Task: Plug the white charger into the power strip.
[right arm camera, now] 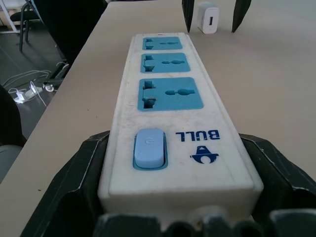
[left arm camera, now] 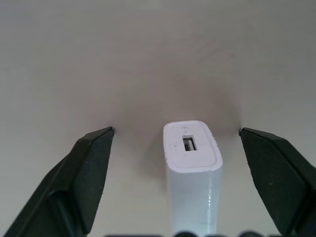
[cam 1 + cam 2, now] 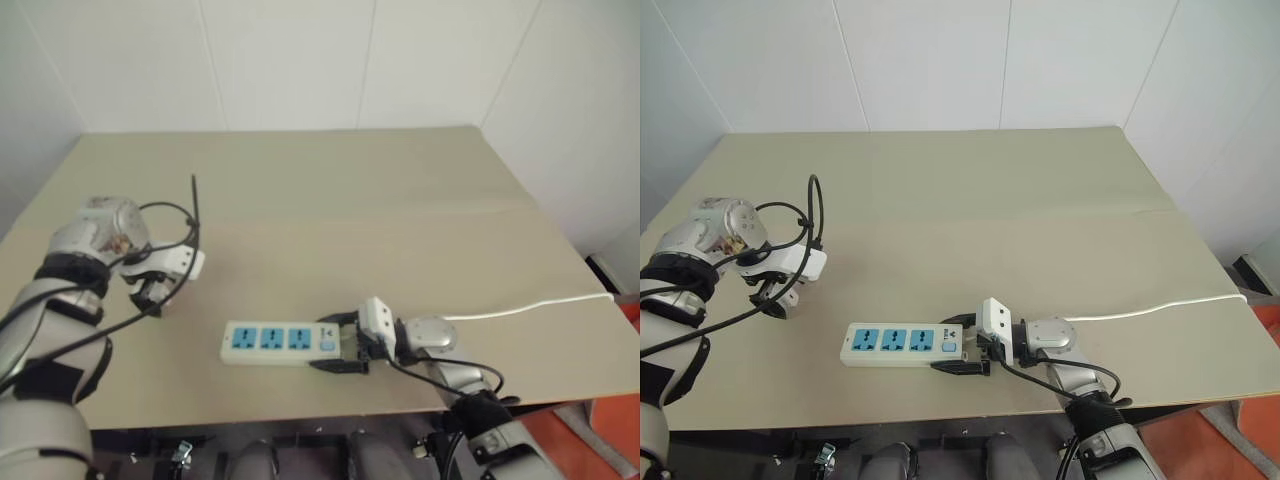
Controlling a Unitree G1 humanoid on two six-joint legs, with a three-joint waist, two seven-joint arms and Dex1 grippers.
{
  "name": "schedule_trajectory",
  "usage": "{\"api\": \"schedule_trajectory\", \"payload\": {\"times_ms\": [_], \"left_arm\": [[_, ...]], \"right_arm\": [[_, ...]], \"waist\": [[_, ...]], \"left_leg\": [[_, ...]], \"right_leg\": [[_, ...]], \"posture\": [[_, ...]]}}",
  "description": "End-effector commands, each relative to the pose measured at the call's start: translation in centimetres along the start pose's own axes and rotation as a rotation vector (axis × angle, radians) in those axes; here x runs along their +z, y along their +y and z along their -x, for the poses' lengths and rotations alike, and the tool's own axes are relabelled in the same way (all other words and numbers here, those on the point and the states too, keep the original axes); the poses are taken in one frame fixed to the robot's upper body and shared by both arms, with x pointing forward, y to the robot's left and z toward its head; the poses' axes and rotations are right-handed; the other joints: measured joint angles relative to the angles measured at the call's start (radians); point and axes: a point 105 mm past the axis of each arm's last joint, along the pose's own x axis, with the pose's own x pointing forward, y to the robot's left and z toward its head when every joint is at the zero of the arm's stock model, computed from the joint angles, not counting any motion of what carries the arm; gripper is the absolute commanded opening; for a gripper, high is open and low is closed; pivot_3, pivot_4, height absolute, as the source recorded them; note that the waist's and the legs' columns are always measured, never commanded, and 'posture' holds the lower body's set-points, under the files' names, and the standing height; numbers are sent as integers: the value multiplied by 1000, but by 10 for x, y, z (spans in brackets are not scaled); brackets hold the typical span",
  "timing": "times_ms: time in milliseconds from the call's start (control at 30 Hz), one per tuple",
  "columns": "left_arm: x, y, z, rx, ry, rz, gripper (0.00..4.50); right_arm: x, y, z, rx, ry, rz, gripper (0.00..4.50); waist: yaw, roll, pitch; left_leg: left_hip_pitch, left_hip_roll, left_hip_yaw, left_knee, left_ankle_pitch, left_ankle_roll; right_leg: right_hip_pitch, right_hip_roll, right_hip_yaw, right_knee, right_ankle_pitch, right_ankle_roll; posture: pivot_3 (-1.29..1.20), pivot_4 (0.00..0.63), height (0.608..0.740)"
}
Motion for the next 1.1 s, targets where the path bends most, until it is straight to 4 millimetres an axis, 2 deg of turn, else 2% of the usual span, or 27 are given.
{"api": "schedule_trajectory", "payload": {"times_ms": [33,267,400,533,633,700,767,833,867,933,967,1033,1100], "left_arm": [[-2,-5,-6,-22,3,-26,3337],[-7,-9,-2,-41,10,-21,1093],[-8,-10,1,-41,12,-22,1044],[4,5,18,49,-63,-34,1044],[44,35,61,241,-282,-57,1044],[64,46,83,329,-397,-70,1044],[99,62,116,498,-614,-84,1044],[134,67,147,630,-886,-78,1044],[148,65,159,659,-1039,-65,1044],[164,57,175,683,-1263,-3,1044],[169,53,178,687,-1323,28,1044],[181,32,181,680,-1512,39,1044],[188,14,179,634,-1619,78,1044]], "right_arm": [[1,6,-7,25,-13,-9,3437],[1,4,-8,23,-16,-9,3437],[2,2,-9,22,-18,-7,3437],[2,2,-9,23,-19,-7,3437],[1,2,-9,30,-19,-9,3437],[1,3,-9,34,-18,-8,3437],[0,3,-10,39,-17,-6,3437],[0,3,-10,48,-15,-4,3437],[0,3,-11,52,-14,-3,3437],[0,3,-11,61,-13,1,3437],[0,3,-11,64,-12,3,3437],[0,3,-11,71,-8,8,3437],[0,2,-11,76,-5,13,3437]], "waist": [[-3,0,0],[-8,0,0],[-10,0,0],[-10,-1,0],[-3,-6,2],[-1,-10,2],[-3,-10,2],[-5,-10,2],[-6,-10,2],[-16,-10,1],[-22,-10,1],[-33,-9,1],[-33,-9,1]], "left_leg": [[0,0,0,0,0,0],[0,0,0,0,-1,1],[0,0,1,0,-1,1],[0,0,0,0,-1,1],[-1,0,0,0,-1,1],[-2,0,-2,0,-1,1],[-3,0,-2,1,-1,1],[-3,0,-1,1,-1,1],[-4,0,-1,1,-1,1],[-3,1,-1,1,-1,1],[-3,1,-1,1,-1,1],[-2,1,-1,0,-1,1],[-1,1,-1,-1,-1,1]], "right_leg": [[0,0,0,0,0,0],[0,0,0,0,0,-1],[0,0,0,0,0,-1],[0,0,0,0,0,-1],[0,0,-1,0,0,-1],[-1,0,-2,0,0,-1],[-1,-1,-2,-1,0,-1],[-1,-2,-2,-2,1,-4],[-1,-2,-2,-2,2,-5],[-1,-2,-1,-2,3,-5],[-1,-2,-1,-1,3,-5],[-1,-1,0,0,2,-5],[-1,-2,1,1,2,-5]], "posture": [[0,150,740],[0,150,740],[0,150,740],[0,150,740],[0,150,740],[0,150,740],[0,150,740],[0,150,740],[0,150,740],[0,150,740],[0,150,740],[0,150,740],[0,150,740]]}}
